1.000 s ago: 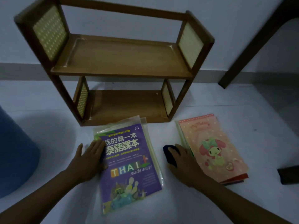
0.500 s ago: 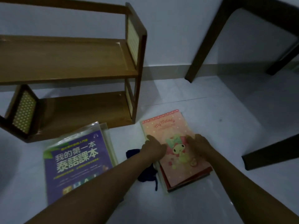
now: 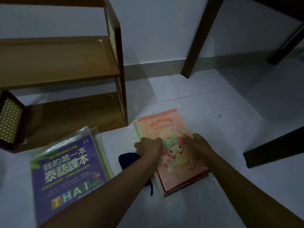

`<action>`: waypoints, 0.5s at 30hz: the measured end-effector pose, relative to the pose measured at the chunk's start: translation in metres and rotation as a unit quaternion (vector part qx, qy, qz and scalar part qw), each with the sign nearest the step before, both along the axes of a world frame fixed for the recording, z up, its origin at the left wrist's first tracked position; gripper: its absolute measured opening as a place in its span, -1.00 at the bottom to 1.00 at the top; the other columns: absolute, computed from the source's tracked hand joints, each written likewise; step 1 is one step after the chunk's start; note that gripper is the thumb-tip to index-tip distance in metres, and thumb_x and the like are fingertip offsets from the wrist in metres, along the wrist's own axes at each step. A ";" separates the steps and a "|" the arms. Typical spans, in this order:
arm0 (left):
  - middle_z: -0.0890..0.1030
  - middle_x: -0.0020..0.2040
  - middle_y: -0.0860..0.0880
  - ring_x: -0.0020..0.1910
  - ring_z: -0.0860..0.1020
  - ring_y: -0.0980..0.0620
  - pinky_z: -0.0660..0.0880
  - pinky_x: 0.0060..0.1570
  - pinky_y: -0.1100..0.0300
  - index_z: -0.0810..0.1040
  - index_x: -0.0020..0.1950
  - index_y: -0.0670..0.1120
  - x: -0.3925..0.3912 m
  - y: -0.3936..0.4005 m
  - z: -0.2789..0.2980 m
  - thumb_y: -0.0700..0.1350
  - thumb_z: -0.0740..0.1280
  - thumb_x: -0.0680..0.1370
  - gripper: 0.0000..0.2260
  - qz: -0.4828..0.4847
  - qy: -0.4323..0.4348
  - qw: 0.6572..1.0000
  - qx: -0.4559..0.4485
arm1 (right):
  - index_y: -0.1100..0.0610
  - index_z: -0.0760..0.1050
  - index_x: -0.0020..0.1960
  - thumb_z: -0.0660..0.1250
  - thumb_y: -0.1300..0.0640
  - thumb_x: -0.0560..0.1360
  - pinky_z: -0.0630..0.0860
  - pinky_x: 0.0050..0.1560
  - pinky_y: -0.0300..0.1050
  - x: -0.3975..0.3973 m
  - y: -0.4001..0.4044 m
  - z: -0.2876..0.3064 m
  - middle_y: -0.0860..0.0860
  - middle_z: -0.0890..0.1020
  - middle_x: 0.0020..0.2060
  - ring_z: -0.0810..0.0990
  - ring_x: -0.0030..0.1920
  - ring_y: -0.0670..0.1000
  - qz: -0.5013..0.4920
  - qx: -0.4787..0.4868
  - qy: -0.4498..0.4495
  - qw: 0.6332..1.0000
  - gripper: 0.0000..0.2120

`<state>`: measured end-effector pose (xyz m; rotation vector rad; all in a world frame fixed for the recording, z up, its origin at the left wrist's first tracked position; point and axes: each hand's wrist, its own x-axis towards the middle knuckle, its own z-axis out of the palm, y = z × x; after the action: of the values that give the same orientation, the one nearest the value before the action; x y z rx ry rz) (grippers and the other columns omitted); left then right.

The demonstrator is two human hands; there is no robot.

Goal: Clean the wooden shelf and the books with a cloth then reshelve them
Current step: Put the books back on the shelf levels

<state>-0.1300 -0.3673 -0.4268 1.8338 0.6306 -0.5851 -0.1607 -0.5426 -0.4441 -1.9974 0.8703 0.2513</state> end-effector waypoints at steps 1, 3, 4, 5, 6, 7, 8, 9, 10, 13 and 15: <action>0.34 0.21 -0.18 0.11 0.45 -0.18 0.54 0.12 -0.07 0.41 0.26 -0.21 0.001 0.000 0.000 -0.05 0.26 0.50 -0.62 -0.009 0.002 1.000 0.008 | 0.17 0.42 0.28 0.22 -0.10 0.57 0.44 -0.32 -0.19 -0.002 0.002 0.001 0.12 0.56 0.09 0.55 -0.06 0.09 0.005 -0.004 -0.006 1.000 -0.59; 0.32 0.25 -0.18 0.12 0.44 -0.16 0.53 0.14 -0.05 0.38 0.29 -0.21 -0.002 -0.003 0.002 -0.09 0.24 0.52 -0.63 -0.008 0.011 1.000 0.004 | 0.16 0.42 0.26 0.22 -0.08 0.58 0.50 -0.24 -0.12 -0.005 0.004 0.005 0.11 0.55 0.05 0.54 -0.08 0.08 0.004 -0.003 -0.017 1.000 -0.63; 0.31 0.27 -0.17 0.13 0.44 -0.16 0.52 0.15 -0.04 0.35 0.31 -0.21 -0.003 -0.006 0.006 -0.11 0.23 0.52 -0.62 -0.003 0.010 1.000 0.000 | 0.15 0.42 0.25 0.22 -0.07 0.58 0.53 -0.17 -0.07 -0.006 0.005 0.006 0.10 0.54 0.03 0.54 -0.07 0.09 0.003 -0.005 -0.021 1.000 -0.64; 0.30 0.28 -0.17 0.14 0.45 -0.16 0.53 0.15 -0.05 0.32 0.33 -0.20 -0.005 -0.009 0.008 -0.13 0.24 0.51 -0.60 0.004 -0.003 1.000 -0.015 | 0.15 0.42 0.24 0.22 -0.07 0.58 0.53 -0.13 -0.05 -0.006 0.004 0.007 0.10 0.54 0.02 0.54 -0.06 0.09 0.004 -0.011 -0.026 1.000 -0.64; 0.31 0.29 -0.16 0.15 0.46 -0.17 0.54 0.14 -0.06 0.30 0.35 -0.21 -0.007 -0.013 0.012 -0.13 0.25 0.48 -0.55 0.005 -0.020 0.999 -0.040 | 0.15 0.43 0.23 0.21 -0.08 0.58 0.54 -0.10 -0.02 -0.007 0.002 0.007 0.09 0.55 0.02 0.55 -0.04 0.10 0.005 -0.017 -0.030 0.999 -0.64; 0.33 0.29 -0.15 0.15 0.48 -0.18 0.56 0.10 -0.08 0.30 0.35 -0.22 -0.009 -0.017 0.016 -0.12 0.28 0.42 -0.48 0.004 -0.045 0.996 -0.070 | 0.13 0.43 0.22 0.21 -0.11 0.57 0.56 -0.08 0.02 -0.009 0.000 0.006 0.09 0.56 0.03 0.57 -0.03 0.11 0.004 -0.021 -0.034 0.999 -0.63; 0.37 0.29 -0.16 0.14 0.50 -0.19 0.58 0.05 -0.09 0.30 0.35 -0.23 -0.009 -0.021 0.021 -0.09 0.31 0.35 -0.41 0.005 -0.064 0.994 -0.091 | 0.12 0.44 0.22 0.22 -0.14 0.56 0.59 -0.05 0.08 -0.011 -0.001 0.006 0.09 0.58 0.04 0.59 -0.02 0.12 -0.003 -0.017 -0.035 0.999 -0.61; 0.41 0.26 -0.16 0.13 0.52 -0.20 0.60 0.01 -0.10 0.31 0.35 -0.23 -0.007 -0.023 0.025 -0.07 0.33 0.30 -0.36 0.009 -0.078 0.992 -0.102 | 0.10 0.45 0.21 0.22 -0.17 0.54 0.61 -0.03 0.13 -0.014 -0.003 0.005 0.09 0.59 0.05 0.60 -0.02 0.13 -0.013 -0.008 -0.035 0.999 -0.60; 0.45 0.23 -0.17 0.10 0.53 -0.21 0.60 -0.02 -0.11 0.32 0.34 -0.21 -0.004 -0.024 0.028 -0.06 0.33 0.28 -0.35 0.014 -0.072 0.991 -0.115 | 0.08 0.46 0.20 0.23 -0.19 0.52 0.62 -0.03 0.17 -0.018 -0.004 0.004 0.09 0.61 0.04 0.62 -0.03 0.13 -0.019 -0.001 -0.031 0.999 -0.59; 0.59 0.08 -0.18 -0.03 0.62 -0.19 0.64 -0.11 -0.06 0.47 0.20 -0.16 -0.009 -0.014 0.031 -0.17 0.29 0.43 -0.66 -0.020 -0.032 0.979 -0.200 | 0.08 0.47 0.13 0.27 -0.18 0.50 0.62 -0.03 0.22 -0.029 -0.009 0.009 0.13 0.64 0.00 0.65 -0.07 0.12 -0.012 0.016 -0.044 0.999 -0.62; 0.64 0.00 -0.16 -0.05 0.64 -0.16 0.62 -0.10 -0.04 0.54 0.13 -0.10 -0.017 -0.004 0.036 -0.25 0.26 0.53 -0.79 -0.068 -0.051 0.966 -0.245 | 0.12 0.46 0.09 0.43 -0.20 0.36 0.62 -0.07 0.22 -0.034 -0.012 0.025 0.21 0.62 0.03 0.65 -0.07 0.11 -0.014 0.076 -0.087 0.993 -0.51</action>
<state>-0.1469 -0.3714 -0.3907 1.4335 0.2581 -0.6658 -0.1952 -0.5549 -0.4190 -1.8338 0.7460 0.1209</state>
